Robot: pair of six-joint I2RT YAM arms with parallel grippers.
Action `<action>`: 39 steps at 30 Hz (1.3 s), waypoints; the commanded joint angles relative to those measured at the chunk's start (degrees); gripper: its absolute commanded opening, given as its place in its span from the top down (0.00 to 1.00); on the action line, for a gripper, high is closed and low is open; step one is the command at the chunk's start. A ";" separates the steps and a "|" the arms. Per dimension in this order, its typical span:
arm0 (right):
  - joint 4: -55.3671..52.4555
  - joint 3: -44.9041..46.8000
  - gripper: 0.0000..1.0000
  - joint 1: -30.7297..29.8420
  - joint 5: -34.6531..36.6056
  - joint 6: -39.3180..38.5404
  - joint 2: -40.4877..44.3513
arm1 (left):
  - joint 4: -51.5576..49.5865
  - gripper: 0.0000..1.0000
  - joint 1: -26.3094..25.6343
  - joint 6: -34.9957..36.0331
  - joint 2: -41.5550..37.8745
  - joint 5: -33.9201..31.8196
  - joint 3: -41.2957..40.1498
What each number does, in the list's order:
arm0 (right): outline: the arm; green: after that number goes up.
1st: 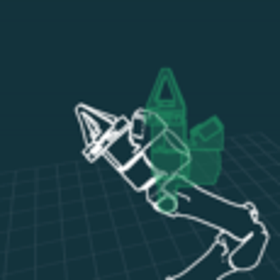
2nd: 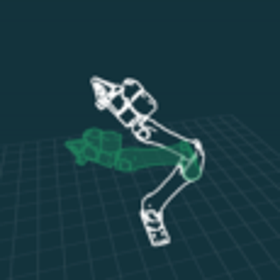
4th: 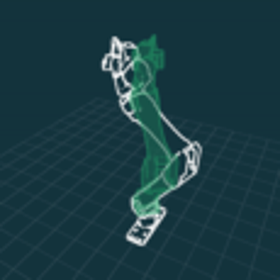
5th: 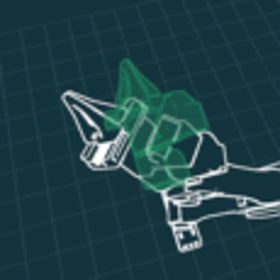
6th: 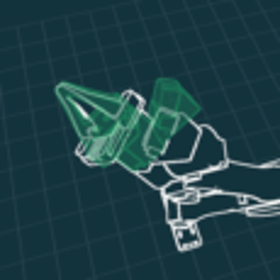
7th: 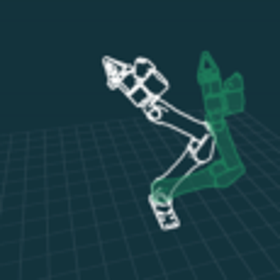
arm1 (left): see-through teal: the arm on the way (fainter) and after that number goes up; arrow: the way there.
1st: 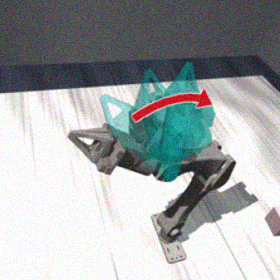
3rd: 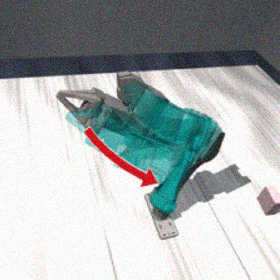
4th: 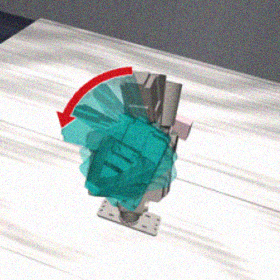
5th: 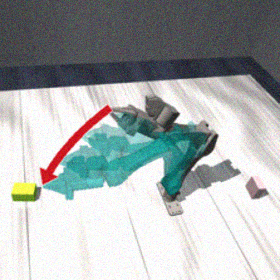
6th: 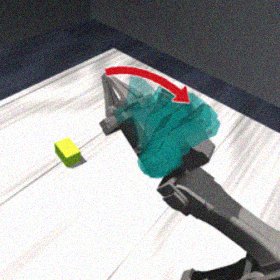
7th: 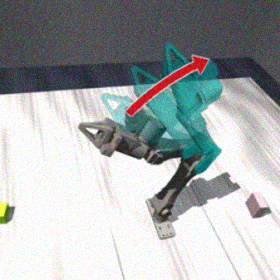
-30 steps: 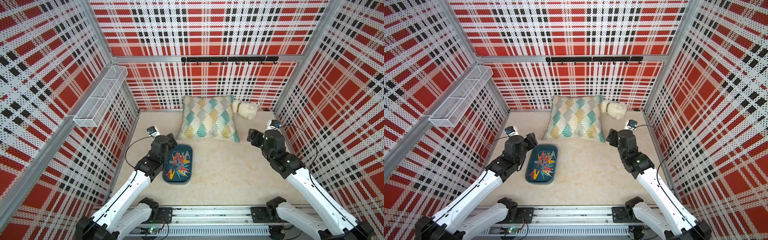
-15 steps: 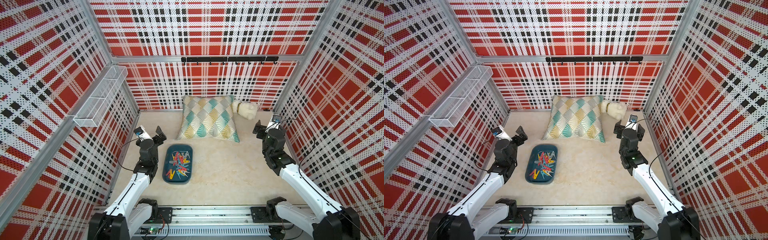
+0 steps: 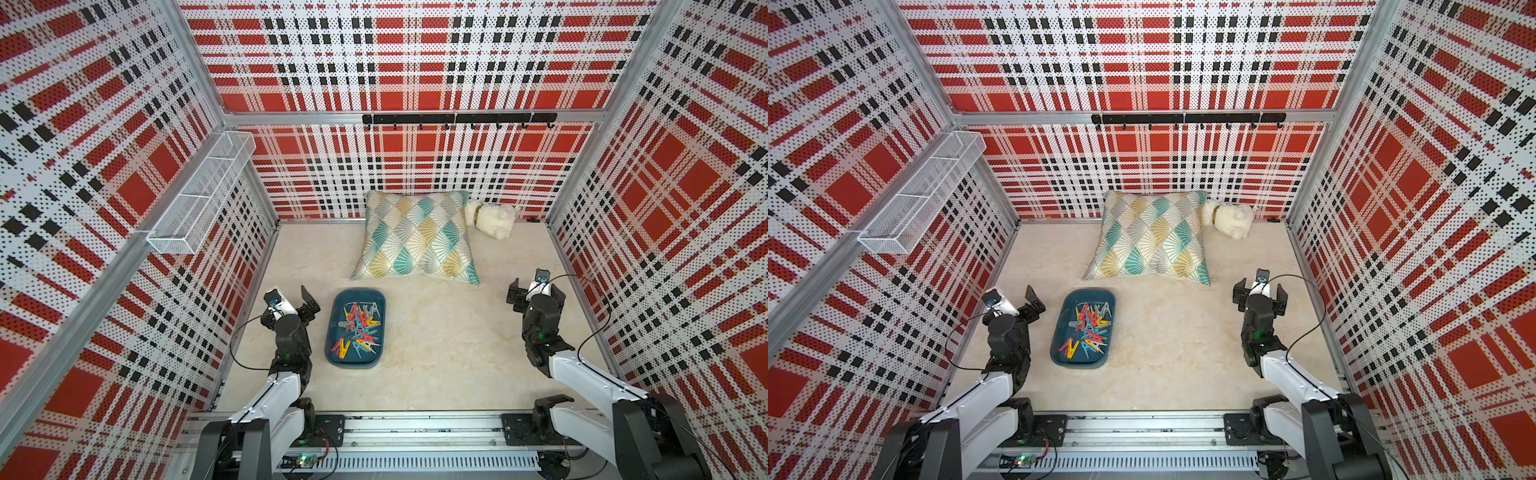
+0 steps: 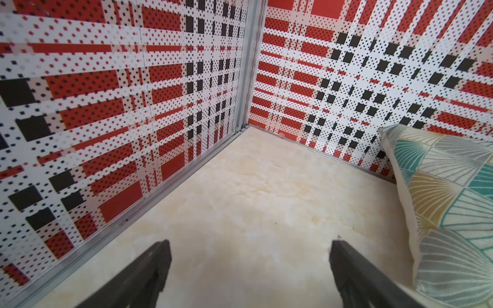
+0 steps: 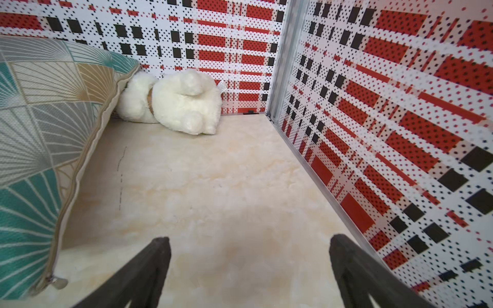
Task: Put the clothespins into the storage box
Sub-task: Reset both arms
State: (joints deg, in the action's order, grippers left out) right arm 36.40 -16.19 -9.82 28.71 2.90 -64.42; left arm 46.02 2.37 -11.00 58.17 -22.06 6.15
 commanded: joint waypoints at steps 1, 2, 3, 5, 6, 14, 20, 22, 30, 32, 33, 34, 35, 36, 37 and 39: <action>13.24 1.80 0.00 0.55 -4.44 0.51 -4.37 | 15.32 0.01 0.62 2.30 4.83 1.84 -0.95; 15.32 2.11 0.00 0.51 -5.01 0.36 -5.94 | 18.46 0.01 0.53 2.45 7.16 2.98 -1.34; 17.62 2.39 0.00 0.55 -5.59 0.31 -7.58 | 21.67 0.01 0.33 2.40 9.86 3.59 -1.56; 20.66 2.54 0.00 0.59 -6.42 -1.05 -10.72 | 29.63 0.01 -0.76 2.56 15.43 3.67 -2.20; 23.54 3.10 0.00 0.60 -6.62 -1.62 -12.65 | 33.21 0.01 -1.31 3.00 18.07 3.62 -2.15; 37.67 3.43 0.00 2.09 -8.18 -2.53 -25.49 | 44.52 0.01 -3.28 6.53 31.50 2.75 -0.51; 25.14 -1.53 0.00 6.14 -15.06 0.92 -24.20 | 34.08 0.01 -4.49 6.87 31.67 0.01 5.10; 24.39 -1.83 0.00 6.95 -16.61 1.32 -24.16 | 34.05 0.01 -4.56 6.87 31.83 0.00 5.27; 24.48 -1.65 0.00 7.19 -16.64 1.41 -23.98 | 34.06 0.01 -4.56 6.88 31.92 0.00 5.36; 24.60 -1.51 0.00 7.19 -16.58 1.43 -23.91 | 34.05 0.01 -4.49 6.88 31.86 0.00 5.31; 24.72 -1.53 0.00 7.19 -16.59 1.45 -23.89 | 34.05 0.01 -4.48 6.87 31.85 0.00 5.27; 24.64 -1.50 0.00 7.19 -16.62 1.41 -23.84 | 34.05 0.01 -4.54 6.87 31.91 0.02 5.27; 24.65 -1.56 0.00 7.19 -16.60 1.41 -23.84 | 34.05 0.01 -4.50 6.87 31.84 0.00 5.27; 24.63 -1.52 0.00 7.13 -16.64 1.43 -23.87 | 34.05 0.01 -4.52 6.87 31.91 0.00 5.27; 24.68 -1.54 0.00 7.19 -16.59 1.42 -23.90 | 34.05 0.01 -4.53 6.87 31.91 0.00 5.32; 24.68 -1.51 0.00 7.19 -16.56 1.42 -23.91 | 34.05 0.01 -4.49 6.87 31.89 0.00 5.27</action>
State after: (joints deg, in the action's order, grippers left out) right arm 60.93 -17.74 -3.09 12.58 3.95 -88.77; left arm 80.49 -1.93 -4.71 89.65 -21.47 11.07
